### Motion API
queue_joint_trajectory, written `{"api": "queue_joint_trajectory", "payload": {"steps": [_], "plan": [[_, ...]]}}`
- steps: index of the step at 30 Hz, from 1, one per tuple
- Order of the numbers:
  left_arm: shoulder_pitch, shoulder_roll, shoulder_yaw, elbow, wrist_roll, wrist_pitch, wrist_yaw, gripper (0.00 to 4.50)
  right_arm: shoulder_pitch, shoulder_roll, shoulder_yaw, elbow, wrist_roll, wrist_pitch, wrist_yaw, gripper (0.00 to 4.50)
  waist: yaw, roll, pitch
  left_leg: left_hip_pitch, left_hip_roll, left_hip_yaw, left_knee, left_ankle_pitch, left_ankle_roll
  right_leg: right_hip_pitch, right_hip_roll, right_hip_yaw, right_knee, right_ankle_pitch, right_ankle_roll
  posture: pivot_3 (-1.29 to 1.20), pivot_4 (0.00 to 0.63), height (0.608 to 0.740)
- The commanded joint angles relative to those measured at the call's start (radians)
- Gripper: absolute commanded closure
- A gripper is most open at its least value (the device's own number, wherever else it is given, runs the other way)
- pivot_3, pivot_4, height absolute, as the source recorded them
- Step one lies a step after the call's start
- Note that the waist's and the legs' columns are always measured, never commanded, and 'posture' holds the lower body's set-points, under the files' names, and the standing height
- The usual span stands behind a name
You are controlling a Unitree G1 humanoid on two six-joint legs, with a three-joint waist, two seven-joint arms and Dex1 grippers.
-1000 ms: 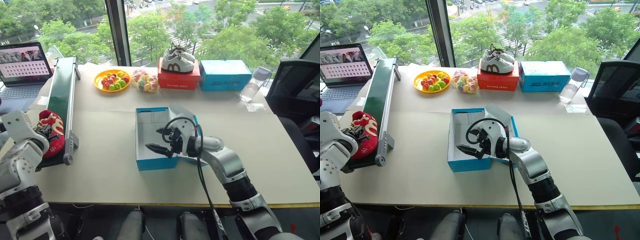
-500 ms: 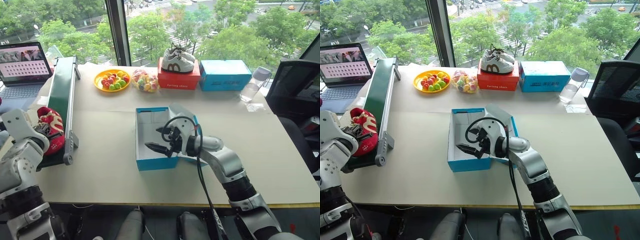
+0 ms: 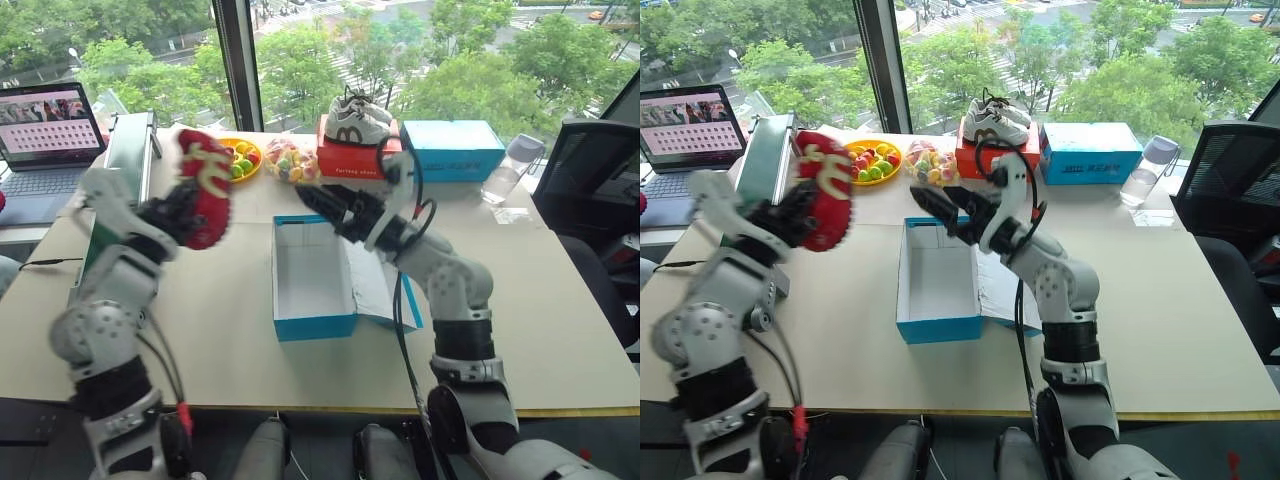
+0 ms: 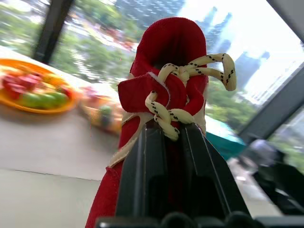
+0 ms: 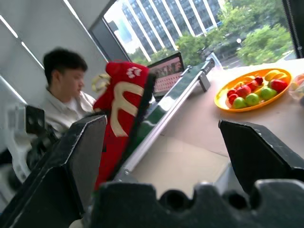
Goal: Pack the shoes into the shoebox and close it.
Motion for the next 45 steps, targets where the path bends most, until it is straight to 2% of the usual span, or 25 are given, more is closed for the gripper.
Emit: {"api": "queue_joint_trajectory", "payload": {"steps": [1, 4, 12, 15, 21, 24, 29, 30, 31, 35, 39, 45], "plan": [[-0.012, -0.02, -0.074, -0.05, -0.05, 0.001, -0.007, 4.5, -0.028, -0.001, -0.079, -0.018, 0.126, 0.106, -0.076, 0.0, -0.009, 0.0, 0.0, 0.0, 0.0, 0.0, 0.0, 0.0, 0.0, 0.0, 0.0, 0.0, 0.001, 0.0, 0.0, 0.0, 0.15, 0.736], [-0.031, -0.031, -0.121, -0.016, -0.047, -0.01, -0.017, 4.5, -0.033, -0.02, -0.091, -0.027, 0.146, 0.148, -0.119, 0.0, -0.016, 0.001, 0.0, 0.0, 0.0, 0.002, 0.0, 0.0, 0.0, -0.002, 0.001, 0.002, 0.004, 0.0, -0.001, 0.0, 0.15, 0.736], [-0.085, -0.029, -0.146, 0.044, -0.043, -0.046, -0.036, 4.5, 0.016, -0.045, -0.082, -0.064, 0.148, 0.169, -0.176, 0.0, -0.019, 0.001, 0.001, 0.0, 0.001, 0.002, 0.0, 0.0, 0.001, -0.001, 0.002, 0.002, 0.001, 0.0, -0.001, 0.0, 0.15, 0.736], [-0.094, -0.022, -0.16, 0.059, -0.027, -0.058, -0.046, 4.5, 0.027, -0.039, -0.079, -0.077, 0.15, 0.157, -0.192, 0.71, -0.02, 0.001, 0.001, 0.0, 0.001, 0.002, 0.0, 0.0, 0.001, -0.001, 0.002, 0.002, 0.001, 0.0, -0.001, 0.0, 0.15, 0.736], [-0.093, -0.017, -0.184, 0.071, 0.005, -0.083, -0.051, 4.5, 0.036, -0.033, -0.072, -0.096, 0.156, 0.15, -0.203, 2.7, -0.021, 0.001, 0.001, 0.0, 0.001, 0.002, 0.0, 0.0, 0.001, -0.001, 0.002, 0.002, 0.001, 0.0, -0.001, 0.0, 0.15, 0.736], [-0.091, -0.015, -0.193, 0.076, 0.017, -0.089, -0.051, 4.5, 0.039, -0.039, -0.06, -0.098, 0.144, 0.147, -0.203, 3.38, -0.02, 0.001, 0.001, 0.0, 0.001, 0.002, 0.0, 0.0, 0.001, -0.001, 0.002, 0.002, 0.001, 0.0, -0.001, 0.0, 0.15, 0.736], [-0.07, 0.003, -0.232, 0.081, 0.099, -0.138, -0.07, 4.5, 0.034, -0.021, -0.064, -0.094, 0.148, 0.139, -0.222, 3.38, -0.02, 0.002, 0.001, 0.0, 0.001, 0.002, 0.0, 0.0, 0.001, -0.001, 0.002, 0.002, 0.001, 0.0, 0.0, 0.0, 0.15, 0.736], [-0.065, 0.007, -0.24, 0.079, 0.109, -0.145, -0.08, 3.57, 0.033, -0.017, -0.066, -0.093, 0.151, 0.138, -0.227, 3.4, -0.02, 0.002, 0.001, 0.0, 0.001, 0.002, 0.0, 0.0, 0.001, -0.001, 0.002, 0.002, 0.001, 0.0, -0.001, 0.0, 0.15, 0.736], [-0.059, 0.021, -0.26, 0.073, 0.133, -0.148, -0.089, 3.39, 0.031, -0.009, -0.074, -0.09, 0.157, 0.137, -0.239, 3.4, -0.02, 0.002, 0.001, 0.0, 0.001, 0.002, 0.0, 0.0, 0.001, -0.001, 0.002, 0.002, 0.001, 0.0, -0.001, 0.0, 0.15, 0.736], [-0.02, 0.068, -0.304, 0.047, 0.182, -0.152, -0.126, 1.83, 0.014, 0.007, -0.106, -0.058, 0.164, 0.124, -0.276, 3.4, -0.023, 0.002, 0.001, 0.0, 0.001, 0.002, -0.001, 0.0, 0.001, -0.002, 0.002, 0.002, 0.001, 0.0, -0.001, 0.0, 0.15, 0.736], [0.066, 0.151, -0.32, 0.006, 0.249, -0.185, -0.171, 1.83, -0.026, -0.017, -0.124, 0.016, 0.137, 0.111, -0.294, 3.4, -0.027, 0.004, 0.002, 0.0, 0.002, 0.002, -0.001, 0.0, 0.001, -0.002, 0.003, 0.003, 0.001, 0.0, -0.001, 0.0, 0.15, 0.736], [0.25, 0.353, -0.284, -0.056, 0.29, -0.198, -0.312, 1.83, -0.137, -0.145, -0.071, 0.21, 0.052, 0.13, -0.208, 3.4, -0.027, 0.007, 0.004, -0.001, 0.002, 0.005, -0.002, 0.0, 0.001, -0.006, 0.003, 0.005, 0.001, 0.0, -0.001, 0.0, 0.15, 0.736]]}}
